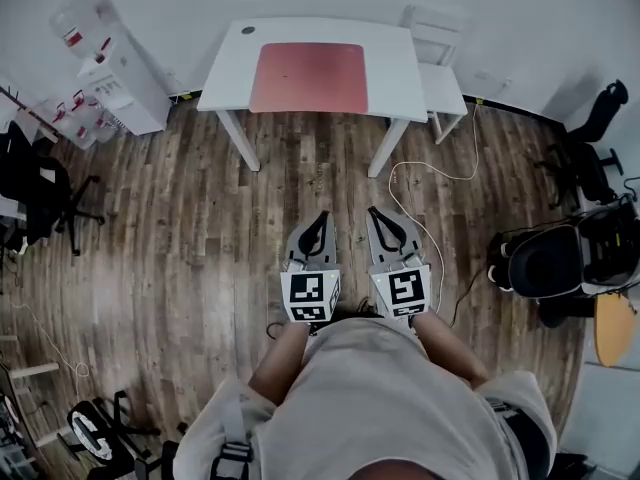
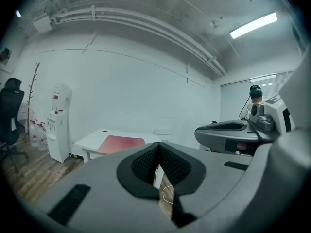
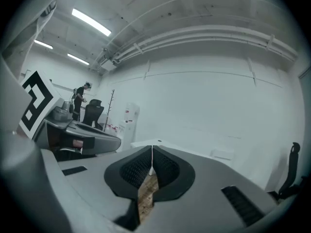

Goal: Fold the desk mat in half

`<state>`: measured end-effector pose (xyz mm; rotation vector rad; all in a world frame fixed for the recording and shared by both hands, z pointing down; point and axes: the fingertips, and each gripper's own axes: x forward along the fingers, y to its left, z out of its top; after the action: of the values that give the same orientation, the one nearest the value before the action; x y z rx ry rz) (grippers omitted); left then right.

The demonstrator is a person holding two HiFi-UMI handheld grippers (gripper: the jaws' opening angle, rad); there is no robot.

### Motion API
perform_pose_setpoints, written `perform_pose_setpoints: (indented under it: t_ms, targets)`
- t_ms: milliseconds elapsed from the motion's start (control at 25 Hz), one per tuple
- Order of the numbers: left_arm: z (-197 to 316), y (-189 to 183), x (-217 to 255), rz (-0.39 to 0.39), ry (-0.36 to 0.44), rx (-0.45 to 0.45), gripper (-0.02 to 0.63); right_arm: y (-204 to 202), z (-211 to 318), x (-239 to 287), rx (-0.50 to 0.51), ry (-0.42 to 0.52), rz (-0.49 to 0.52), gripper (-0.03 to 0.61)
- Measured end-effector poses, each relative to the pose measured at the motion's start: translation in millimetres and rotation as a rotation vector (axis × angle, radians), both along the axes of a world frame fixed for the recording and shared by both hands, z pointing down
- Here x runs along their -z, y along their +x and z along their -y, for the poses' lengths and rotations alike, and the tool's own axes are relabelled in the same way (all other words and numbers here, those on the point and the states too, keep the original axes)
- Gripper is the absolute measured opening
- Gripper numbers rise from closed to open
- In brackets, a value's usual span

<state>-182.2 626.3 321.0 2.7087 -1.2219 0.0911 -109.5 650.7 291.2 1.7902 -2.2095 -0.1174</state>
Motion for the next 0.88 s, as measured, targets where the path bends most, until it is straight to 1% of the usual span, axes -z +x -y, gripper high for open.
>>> perform_pose_setpoints:
  t_ms: [160,360,680,880]
  targets:
    - [10.0,-21.4,-8.6,0.031,-0.001,-0.017,0.012,-16.9,10.5,-9.8,-0.008,-0.015,-0.045,0.041]
    - [25.6,-32.7,-16.9,0.055,-0.008,-0.025,0.012,-15.7,27.5,-18.4,-0.043,-0.04,-0.052,0.041]
    - [67.0,-30.2,-34.8,0.084,-0.032,-0.013,0.012,-5.0,65.8,-38.3,-0.042,-0.065,-0.063,0.041]
    - [116.4,-21.9,-49.2,0.102,-0.063,0.01,0.012,15.6,109.5,-53.4,-0.044,-0.09,-0.067,0.041]
